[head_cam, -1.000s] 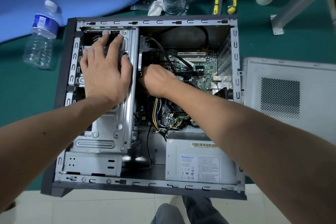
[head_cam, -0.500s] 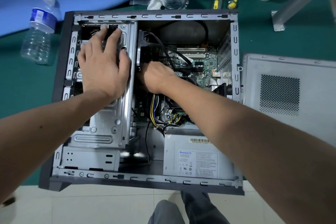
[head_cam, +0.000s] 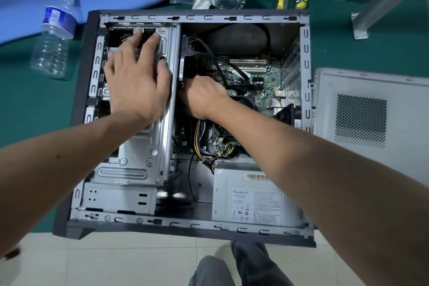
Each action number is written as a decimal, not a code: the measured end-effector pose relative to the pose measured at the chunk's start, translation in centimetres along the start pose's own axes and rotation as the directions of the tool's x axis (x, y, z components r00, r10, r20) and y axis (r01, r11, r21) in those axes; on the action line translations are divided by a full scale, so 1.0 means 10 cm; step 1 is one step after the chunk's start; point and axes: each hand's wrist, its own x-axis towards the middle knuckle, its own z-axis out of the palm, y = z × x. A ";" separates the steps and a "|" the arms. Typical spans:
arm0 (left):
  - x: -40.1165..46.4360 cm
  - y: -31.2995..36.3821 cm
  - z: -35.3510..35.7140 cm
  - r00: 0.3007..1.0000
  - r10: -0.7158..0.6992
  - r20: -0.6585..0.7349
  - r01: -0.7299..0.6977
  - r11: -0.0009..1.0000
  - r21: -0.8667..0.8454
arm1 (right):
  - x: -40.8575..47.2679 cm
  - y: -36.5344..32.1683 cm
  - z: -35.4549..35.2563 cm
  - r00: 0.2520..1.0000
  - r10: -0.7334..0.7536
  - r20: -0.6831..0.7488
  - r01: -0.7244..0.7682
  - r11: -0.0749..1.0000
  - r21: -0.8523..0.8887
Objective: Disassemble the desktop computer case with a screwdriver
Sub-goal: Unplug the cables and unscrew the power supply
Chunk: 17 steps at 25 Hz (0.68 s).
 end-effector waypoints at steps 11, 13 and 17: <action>0.00 0.01 0.00 1.000 0.005 0.003 -0.005 1.000 0.004 | 0.02 -0.01 -0.02 0.979 -0.202 -0.001 0.199 0.963 -0.182; -0.01 0.02 -0.01 1.000 0.003 0.006 -0.003 1.000 0.006 | 0.03 -0.01 -0.02 0.978 -0.206 0.017 0.205 0.955 -0.216; -0.01 0.02 -0.02 1.000 0.003 0.007 -0.003 1.000 0.003 | 0.05 -0.02 -0.01 0.975 -0.218 0.053 0.224 0.946 -0.234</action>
